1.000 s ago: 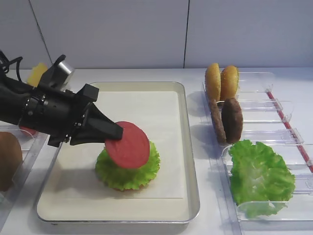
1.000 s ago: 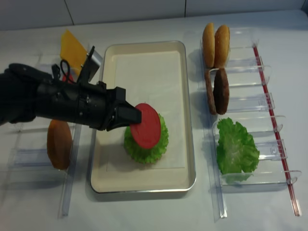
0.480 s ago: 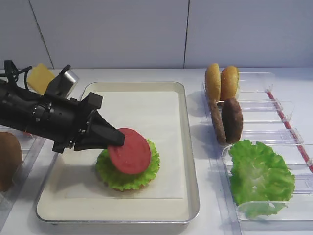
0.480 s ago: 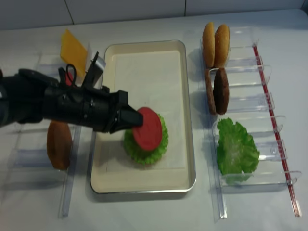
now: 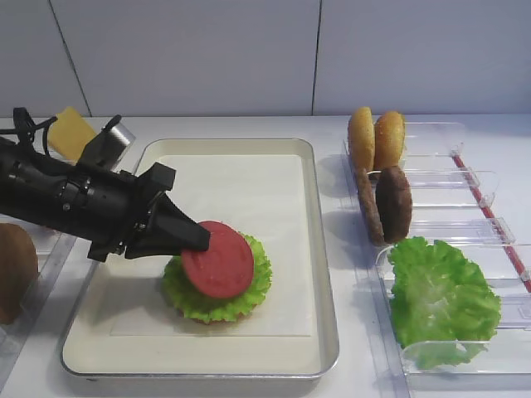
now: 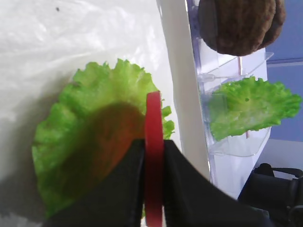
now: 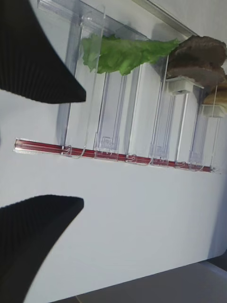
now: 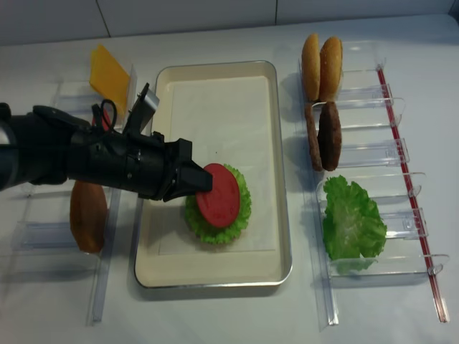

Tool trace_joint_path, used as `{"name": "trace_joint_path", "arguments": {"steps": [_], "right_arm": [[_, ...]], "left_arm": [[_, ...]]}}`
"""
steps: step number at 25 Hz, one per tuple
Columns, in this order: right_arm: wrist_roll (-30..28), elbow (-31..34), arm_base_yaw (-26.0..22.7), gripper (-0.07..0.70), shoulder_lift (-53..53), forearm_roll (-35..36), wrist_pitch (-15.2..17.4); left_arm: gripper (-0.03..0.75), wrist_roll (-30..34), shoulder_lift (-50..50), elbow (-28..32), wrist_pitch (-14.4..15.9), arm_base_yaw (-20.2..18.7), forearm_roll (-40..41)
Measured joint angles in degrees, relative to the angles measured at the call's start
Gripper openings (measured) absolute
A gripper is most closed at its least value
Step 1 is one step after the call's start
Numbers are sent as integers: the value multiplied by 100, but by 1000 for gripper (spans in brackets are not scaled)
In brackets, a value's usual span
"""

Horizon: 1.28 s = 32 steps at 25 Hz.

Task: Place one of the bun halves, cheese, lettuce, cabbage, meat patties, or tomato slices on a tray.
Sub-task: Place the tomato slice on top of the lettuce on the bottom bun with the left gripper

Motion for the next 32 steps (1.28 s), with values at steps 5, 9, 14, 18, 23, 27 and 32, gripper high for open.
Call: {"name": "trace_joint_path", "arguments": {"steps": [5,9,14,18,23,27,32], "right_arm": [[0,0,0,452,0,0,0],[10,0,0,452,0,0,0],[10,0,0,452,0,0,0],[10,0,0,452,0,0,0],[10,0,0,452,0,0,0],[10,0,0,452,0,0,0],[10,0,0,452,0,0,0]], "left_arm": [[41,-43,0,0,-72,0,35],[43,-87,0,0,-209,0,155],[169,-101,0,0,-272,0,172],[375,-101,0,0,-276,0,182],[484,-101,0,0,-286,0,182],[494,-101,0,0,-286,0,182],[494,-133,0,-123,-251,0,436]]}}
